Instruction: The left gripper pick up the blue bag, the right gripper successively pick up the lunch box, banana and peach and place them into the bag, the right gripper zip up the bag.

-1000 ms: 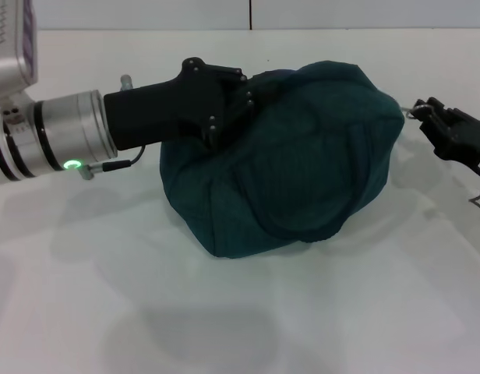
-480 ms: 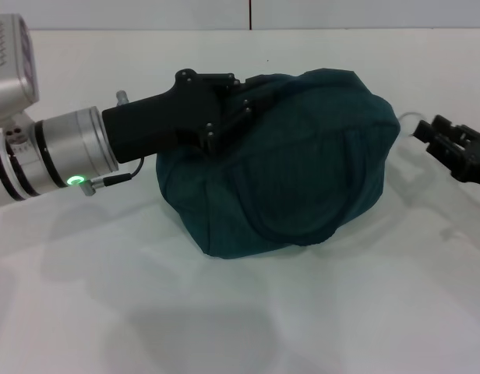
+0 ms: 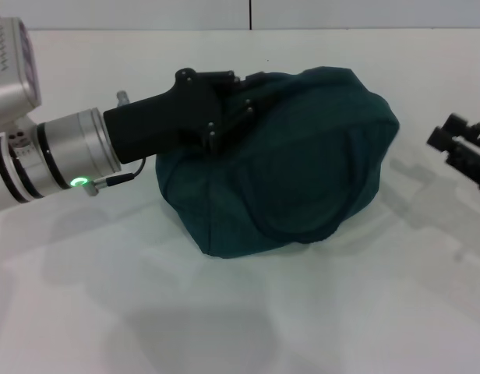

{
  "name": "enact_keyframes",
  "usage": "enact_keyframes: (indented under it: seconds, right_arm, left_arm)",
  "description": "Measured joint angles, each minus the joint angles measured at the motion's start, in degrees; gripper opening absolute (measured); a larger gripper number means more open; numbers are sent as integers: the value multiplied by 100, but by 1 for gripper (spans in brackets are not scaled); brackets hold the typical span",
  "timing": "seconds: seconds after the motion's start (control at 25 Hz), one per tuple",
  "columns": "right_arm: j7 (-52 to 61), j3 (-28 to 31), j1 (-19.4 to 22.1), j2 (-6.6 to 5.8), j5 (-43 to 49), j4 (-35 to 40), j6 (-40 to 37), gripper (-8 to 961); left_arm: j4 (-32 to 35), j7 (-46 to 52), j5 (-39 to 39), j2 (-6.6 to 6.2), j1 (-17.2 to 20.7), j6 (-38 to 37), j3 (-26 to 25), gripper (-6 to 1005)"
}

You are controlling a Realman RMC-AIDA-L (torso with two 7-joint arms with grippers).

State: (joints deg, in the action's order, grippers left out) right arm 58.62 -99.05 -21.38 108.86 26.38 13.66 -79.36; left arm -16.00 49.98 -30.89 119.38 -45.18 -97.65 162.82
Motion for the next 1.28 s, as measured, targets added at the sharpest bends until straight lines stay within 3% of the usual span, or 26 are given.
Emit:
enact_keyframes:
  seconds: [0.08, 0.32, 0.48, 0.72, 0.92, 1.16, 1.28]
  right_arm:
    - [-315, 287, 97, -10, 23, -10, -1067, 519]
    - [-360, 353, -76, -23, 247, 103, -1798, 576]
    - [-248, 375, -293, -94, 838, 281, -2289, 608]
    - [-309, 394, -346, -31, 1200, 505, -2370, 651]
    - [-676, 399, -309, 14, 1203, 482, -2364, 674]
    - [-859, 413, -336, 27, 1203, 428, -2317, 691]
    - [-873, 414, -324, 40, 1203, 448, -2276, 699]
  left_arm:
    - [163, -69, -169, 8, 37, -28, -8, 150]
    - [273, -66, -891, -38, 387, -520, -10, 291]
    - [245, -476, -812, -97, 671, -1115, 1, 395]
    - [294, -1372, -639, -34, 1327, -1338, 5, 550]
    - [310, -1744, -433, 0, 1602, -1414, 5, 778]
    - [309, -1733, -420, 3, 1656, -1420, 4, 887]
    - [309, -1730, -416, 5, 1660, -1422, 5, 887]
